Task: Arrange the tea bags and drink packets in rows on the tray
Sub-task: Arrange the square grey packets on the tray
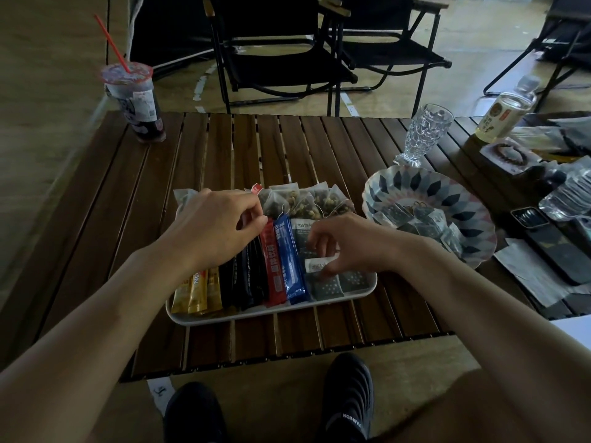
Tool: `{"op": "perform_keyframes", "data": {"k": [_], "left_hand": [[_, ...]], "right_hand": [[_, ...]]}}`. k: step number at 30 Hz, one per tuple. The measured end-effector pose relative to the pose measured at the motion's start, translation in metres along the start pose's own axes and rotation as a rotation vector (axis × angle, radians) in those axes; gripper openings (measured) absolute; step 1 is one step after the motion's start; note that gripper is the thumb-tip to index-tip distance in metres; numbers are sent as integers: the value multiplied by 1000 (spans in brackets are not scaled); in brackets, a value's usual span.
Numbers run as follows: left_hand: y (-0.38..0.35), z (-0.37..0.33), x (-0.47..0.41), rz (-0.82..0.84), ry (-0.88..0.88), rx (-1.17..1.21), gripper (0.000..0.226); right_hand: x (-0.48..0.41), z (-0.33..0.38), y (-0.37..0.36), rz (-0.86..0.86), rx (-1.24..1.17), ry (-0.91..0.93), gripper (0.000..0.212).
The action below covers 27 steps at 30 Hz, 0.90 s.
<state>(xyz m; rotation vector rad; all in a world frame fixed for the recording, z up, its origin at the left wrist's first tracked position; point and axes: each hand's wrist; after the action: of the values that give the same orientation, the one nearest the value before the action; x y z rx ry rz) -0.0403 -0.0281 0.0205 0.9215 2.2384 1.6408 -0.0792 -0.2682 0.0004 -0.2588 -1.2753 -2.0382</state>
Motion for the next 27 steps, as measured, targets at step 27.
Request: {"op": "perform_keyframes", "data": {"k": [27], "left_hand": [[-6, -23, -17, -35, -57, -40, 16]], "right_hand": [[61, -88, 38, -314, -64, -728, 30]]}}
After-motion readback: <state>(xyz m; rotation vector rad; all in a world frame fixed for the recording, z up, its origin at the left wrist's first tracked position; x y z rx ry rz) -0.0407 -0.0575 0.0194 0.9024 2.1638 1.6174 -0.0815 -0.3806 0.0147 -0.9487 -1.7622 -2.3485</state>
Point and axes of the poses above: each hand's wrist, its own x-axis away from the middle knuckle, its own y-axis out of the back of the hand, z = x × y, and after that the axes turned 14 degrees about z, right-handed
